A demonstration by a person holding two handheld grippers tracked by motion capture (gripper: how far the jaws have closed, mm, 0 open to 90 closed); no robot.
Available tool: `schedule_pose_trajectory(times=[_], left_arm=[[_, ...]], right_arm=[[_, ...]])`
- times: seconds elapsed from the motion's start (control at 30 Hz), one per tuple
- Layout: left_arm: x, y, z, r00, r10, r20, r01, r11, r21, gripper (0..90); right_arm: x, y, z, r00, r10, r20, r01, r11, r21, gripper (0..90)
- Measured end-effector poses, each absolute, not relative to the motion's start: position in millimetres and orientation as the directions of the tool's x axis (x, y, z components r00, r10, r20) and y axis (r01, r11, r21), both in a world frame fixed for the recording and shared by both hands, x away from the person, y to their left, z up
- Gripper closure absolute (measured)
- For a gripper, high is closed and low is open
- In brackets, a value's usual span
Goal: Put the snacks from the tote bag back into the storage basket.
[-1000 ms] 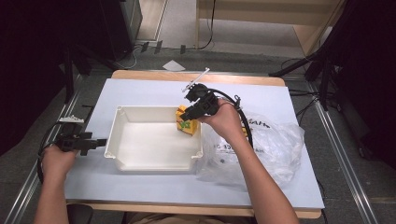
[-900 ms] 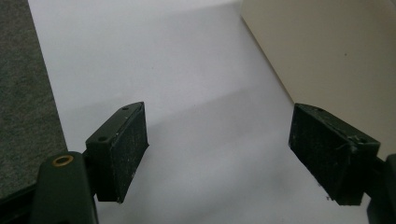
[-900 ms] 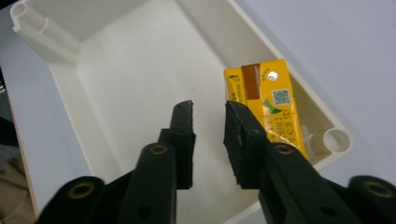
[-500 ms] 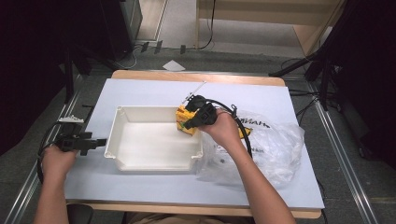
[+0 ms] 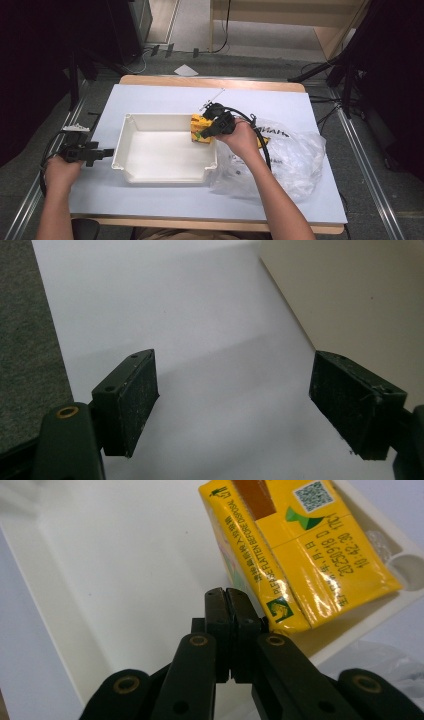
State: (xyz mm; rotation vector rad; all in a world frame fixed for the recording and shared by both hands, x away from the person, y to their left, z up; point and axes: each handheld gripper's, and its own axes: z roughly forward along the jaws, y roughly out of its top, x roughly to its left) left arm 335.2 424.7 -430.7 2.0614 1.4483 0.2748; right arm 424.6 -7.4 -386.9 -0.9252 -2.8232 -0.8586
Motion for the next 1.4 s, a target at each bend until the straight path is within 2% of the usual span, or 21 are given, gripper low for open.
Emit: schedule_pose_trajectory(times=[0.33,0.77,1.07,1.4], left_arm=[[335.5,425.0,-430.6,0.383,0.909,-0.167,0.786,-0.226,0.575,20.8],[337.0,424.8,-431.1,0.381,0.909,-0.168,0.785,-0.222,0.579,20.7],[338.0,422.4,-432.4,0.385,0.909,-0.162,0.785,-0.231,0.575,20.8],[335.1,425.2,-431.4,0.383,0.907,-0.174,0.775,-0.212,0.595,20.8]], right_arm=[[427.2,-10.3,-387.4,-0.819,0.529,0.224,0.563,0.661,0.496,88.9],[417.8,-9.8,-381.0,-0.834,0.508,0.215,0.538,0.662,0.523,79.4],[402.8,-16.8,-372.2,-0.843,0.500,0.200,0.515,0.640,0.570,70.7],[384.5,-41.0,-362.8,-0.839,0.510,0.190,0.502,0.587,0.635,54.0]])
